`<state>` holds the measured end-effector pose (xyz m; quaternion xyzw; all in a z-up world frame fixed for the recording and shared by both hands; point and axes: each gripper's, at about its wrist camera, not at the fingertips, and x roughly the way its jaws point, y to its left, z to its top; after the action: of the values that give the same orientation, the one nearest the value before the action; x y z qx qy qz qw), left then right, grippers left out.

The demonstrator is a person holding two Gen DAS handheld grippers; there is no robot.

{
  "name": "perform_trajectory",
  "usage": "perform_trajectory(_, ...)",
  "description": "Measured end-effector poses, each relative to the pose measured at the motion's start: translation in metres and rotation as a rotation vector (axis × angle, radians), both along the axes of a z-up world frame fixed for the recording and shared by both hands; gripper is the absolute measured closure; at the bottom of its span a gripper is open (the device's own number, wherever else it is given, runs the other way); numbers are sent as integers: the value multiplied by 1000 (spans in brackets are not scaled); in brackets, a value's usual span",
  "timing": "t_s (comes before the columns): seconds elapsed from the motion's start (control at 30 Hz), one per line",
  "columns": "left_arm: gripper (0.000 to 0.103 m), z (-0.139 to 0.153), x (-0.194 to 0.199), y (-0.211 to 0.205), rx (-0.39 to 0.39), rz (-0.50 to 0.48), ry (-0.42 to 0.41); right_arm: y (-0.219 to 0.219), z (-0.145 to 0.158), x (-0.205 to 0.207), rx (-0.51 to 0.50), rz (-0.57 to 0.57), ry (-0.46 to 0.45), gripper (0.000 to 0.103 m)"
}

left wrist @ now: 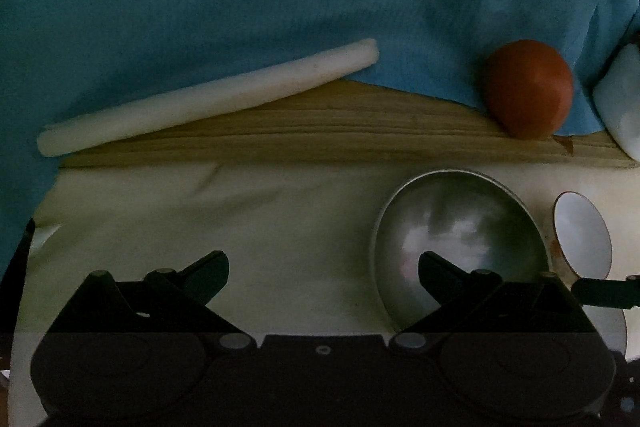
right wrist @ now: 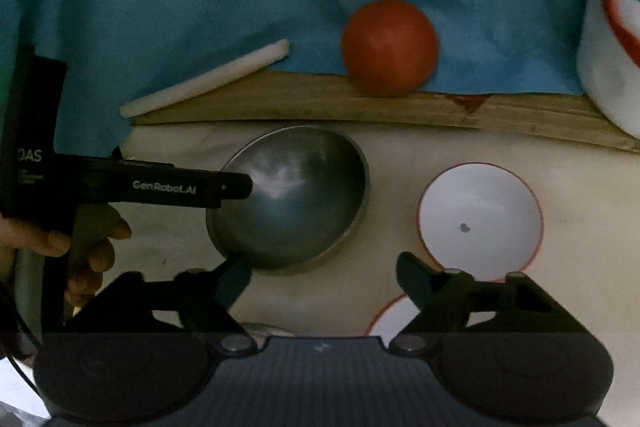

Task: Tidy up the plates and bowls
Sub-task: 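Move both grippers to the steel bowl and close them on its rim, then lift the steel bowl and carry it beside the plate stack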

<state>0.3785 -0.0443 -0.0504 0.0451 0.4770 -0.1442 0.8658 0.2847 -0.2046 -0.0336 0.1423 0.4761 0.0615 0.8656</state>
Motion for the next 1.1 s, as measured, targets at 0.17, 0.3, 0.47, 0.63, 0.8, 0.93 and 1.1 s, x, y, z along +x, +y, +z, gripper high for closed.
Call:
perform_trajectory(0.17, 9, -3, 3, -3, -10, -26, 19, 0, -7, 13, 11, -24, 23, 32)
perform_trajectory(0.3, 16, -6, 6, -2, -30, -38, 38, 2, -11, 21, 0, -29, 40, 38)
perform_trajectory(0.47, 36, -12, 12, 2, -72, -35, 83, 3, -17, 26, 1, -30, 54, 40)
perform_trajectory(0.63, 60, -13, 12, 4, -99, -36, 101, 3, -21, 28, 3, -31, 62, 56)
perform_trajectory(0.8, 77, -11, 11, 6, -128, -43, 104, 2, -22, 29, 20, -41, 54, 70)
perform_trajectory(0.93, 88, -10, 3, 4, -140, -45, 106, 3, -22, 28, 11, -43, 49, 73)
perform_trajectory(1.1, 89, -6, -1, 0, -144, -25, 102, 3, -21, 26, 11, -54, 43, 77)
